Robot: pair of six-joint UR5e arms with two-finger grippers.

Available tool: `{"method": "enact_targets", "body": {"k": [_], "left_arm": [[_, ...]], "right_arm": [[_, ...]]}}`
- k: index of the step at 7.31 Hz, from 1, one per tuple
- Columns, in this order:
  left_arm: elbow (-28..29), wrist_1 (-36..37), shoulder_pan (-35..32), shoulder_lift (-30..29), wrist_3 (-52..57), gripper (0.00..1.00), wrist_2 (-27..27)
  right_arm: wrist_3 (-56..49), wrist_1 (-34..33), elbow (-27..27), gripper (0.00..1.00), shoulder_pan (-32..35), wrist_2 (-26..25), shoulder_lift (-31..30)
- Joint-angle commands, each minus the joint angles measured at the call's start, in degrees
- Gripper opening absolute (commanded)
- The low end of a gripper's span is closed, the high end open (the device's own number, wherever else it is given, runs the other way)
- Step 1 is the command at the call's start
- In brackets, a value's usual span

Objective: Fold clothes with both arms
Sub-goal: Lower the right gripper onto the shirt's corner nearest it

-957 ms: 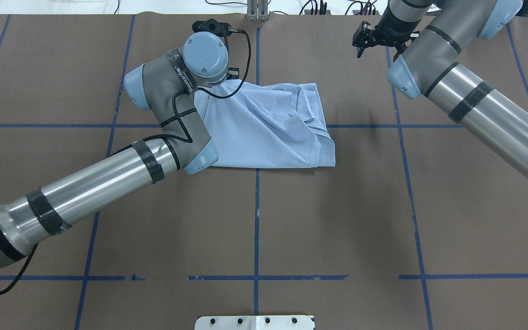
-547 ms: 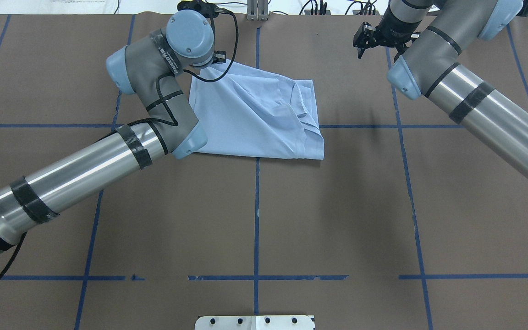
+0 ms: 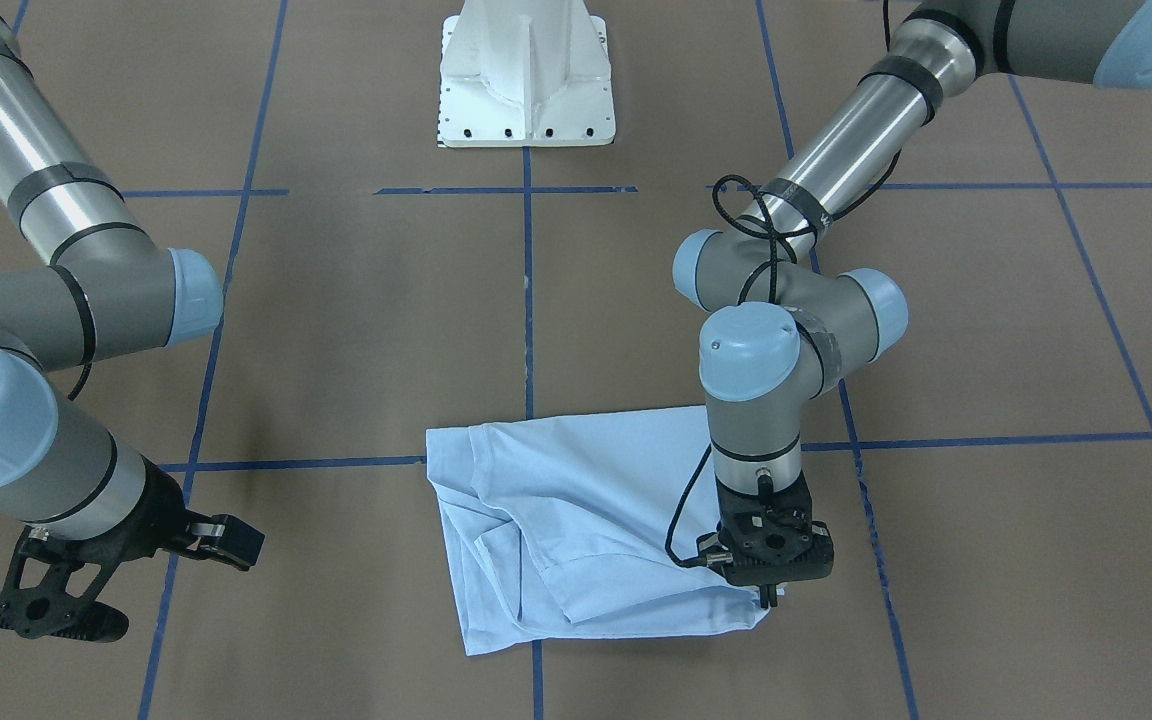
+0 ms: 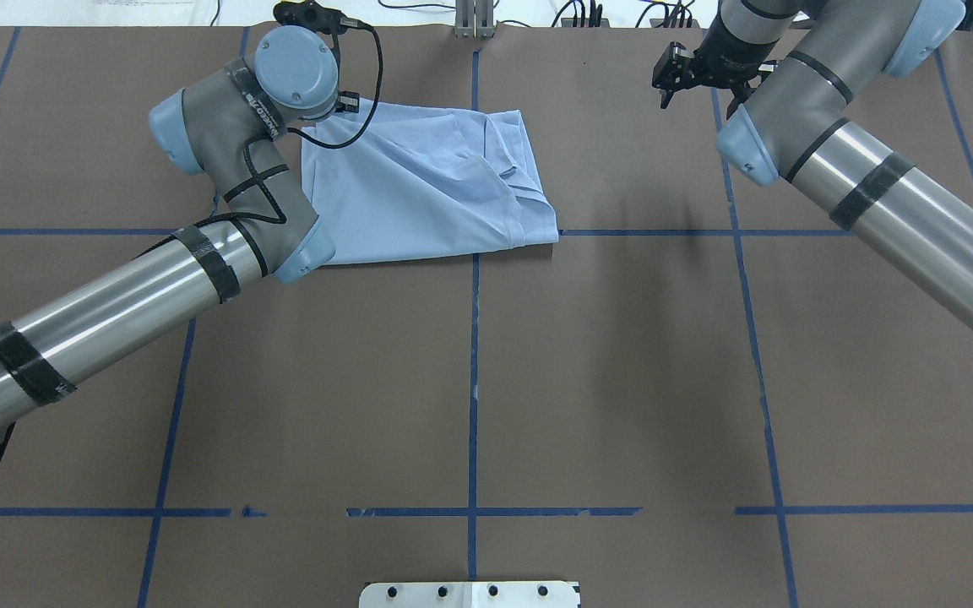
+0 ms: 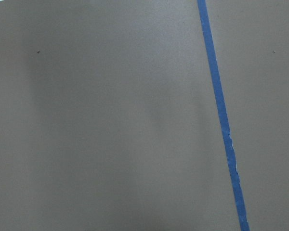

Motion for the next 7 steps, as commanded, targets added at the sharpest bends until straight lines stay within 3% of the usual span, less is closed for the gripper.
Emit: {"method": "enact_targets", "body": {"k": [1,2,3,4,6,7], "left_arm": [[2.06,-3.60,-0.93,-0.10,2.41,1.00,0.56],[1.19,-3.69,-2.07,-0.19,3.31,1.00,-1.18],[-0.38,-3.69,-4.17,-0.19,3.32,1.00,-9.47],[-3.53,-3.08,-5.76,0.94,3.32,1.00,-15.20],[-10.21,-3.25,-6.30,6.81,3.32,1.00,-16.76],[-11.63,-3.25,-6.48,8.23,3.40,1.00,-17.10]], "right_arm": [[-0.04,0.38,0.00,1.00,-0.52,-0.18,-0.03],[-0.13,0.38,0.00,1.00,-1.22,-0.45,0.32],[-0.82,0.21,0.00,1.00,-2.71,-0.89,1.10],[-2.22,0.03,0.00,1.00,-4.81,-5.15,2.42],[-2.24,-0.06,-0.35,1.00,-9.82,-12.90,5.31],[-2.50,0.03,-0.53,1.00,-10.80,-13.63,6.55]]}}
